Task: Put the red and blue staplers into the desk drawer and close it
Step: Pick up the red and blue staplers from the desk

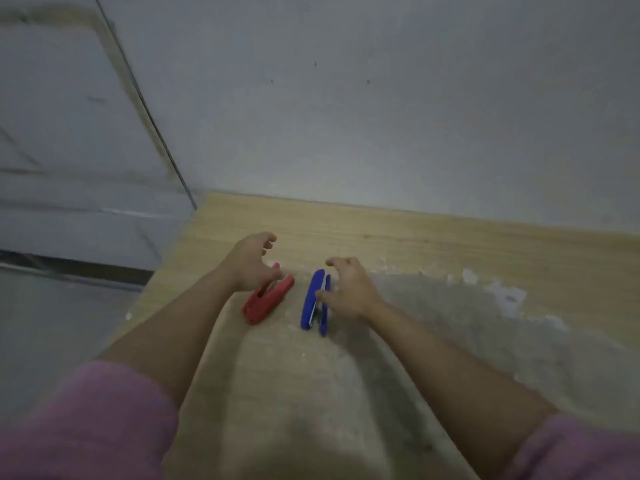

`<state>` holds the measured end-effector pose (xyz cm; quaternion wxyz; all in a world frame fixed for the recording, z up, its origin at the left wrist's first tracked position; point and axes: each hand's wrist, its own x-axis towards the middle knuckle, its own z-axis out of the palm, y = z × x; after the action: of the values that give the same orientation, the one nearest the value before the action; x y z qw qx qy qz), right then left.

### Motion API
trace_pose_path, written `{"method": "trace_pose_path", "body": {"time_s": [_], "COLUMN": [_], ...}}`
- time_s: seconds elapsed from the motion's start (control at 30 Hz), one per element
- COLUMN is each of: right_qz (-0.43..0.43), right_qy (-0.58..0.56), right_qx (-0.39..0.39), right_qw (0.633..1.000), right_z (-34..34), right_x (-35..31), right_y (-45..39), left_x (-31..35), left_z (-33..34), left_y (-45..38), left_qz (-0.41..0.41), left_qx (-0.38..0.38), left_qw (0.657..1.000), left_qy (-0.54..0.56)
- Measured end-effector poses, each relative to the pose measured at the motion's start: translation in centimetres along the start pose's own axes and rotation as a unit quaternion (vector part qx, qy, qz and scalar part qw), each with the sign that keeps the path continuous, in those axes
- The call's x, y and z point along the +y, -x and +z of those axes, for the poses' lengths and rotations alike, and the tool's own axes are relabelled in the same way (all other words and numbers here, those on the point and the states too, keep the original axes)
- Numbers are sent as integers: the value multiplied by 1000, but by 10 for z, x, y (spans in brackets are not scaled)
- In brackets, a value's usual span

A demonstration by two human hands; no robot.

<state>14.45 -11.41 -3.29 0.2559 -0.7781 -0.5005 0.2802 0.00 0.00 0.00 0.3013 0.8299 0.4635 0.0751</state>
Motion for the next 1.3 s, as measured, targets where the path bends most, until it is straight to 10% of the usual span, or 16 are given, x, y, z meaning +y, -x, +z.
{"method": "trace_pose_path", "body": {"time_s": [0.23,0.67,0.83,0.97,1.3], "right_qz": [31,65,122,210,217], "right_qy": [106,56,-125,-354,-483], "right_qx": [-105,-79,-18,-6,57], "right_qw": [988,993,984,911,846], "right_z": [43,47,15,-22,-114], "right_x": [13,17,38,70,185], "right_y": [-8,-4,12,42,162], "left_x": [-35,-29,2,47,187], "left_z": [51,84,95,108,188], "left_y": [-5,-5,6,24,97], "left_qz": [-84,-119,-100,-71,-13], "left_qx": [-68,27,31,32,-39], "left_qw": [991,991,994,991,970], "left_qy": [-74,-47,31,110,240]}}
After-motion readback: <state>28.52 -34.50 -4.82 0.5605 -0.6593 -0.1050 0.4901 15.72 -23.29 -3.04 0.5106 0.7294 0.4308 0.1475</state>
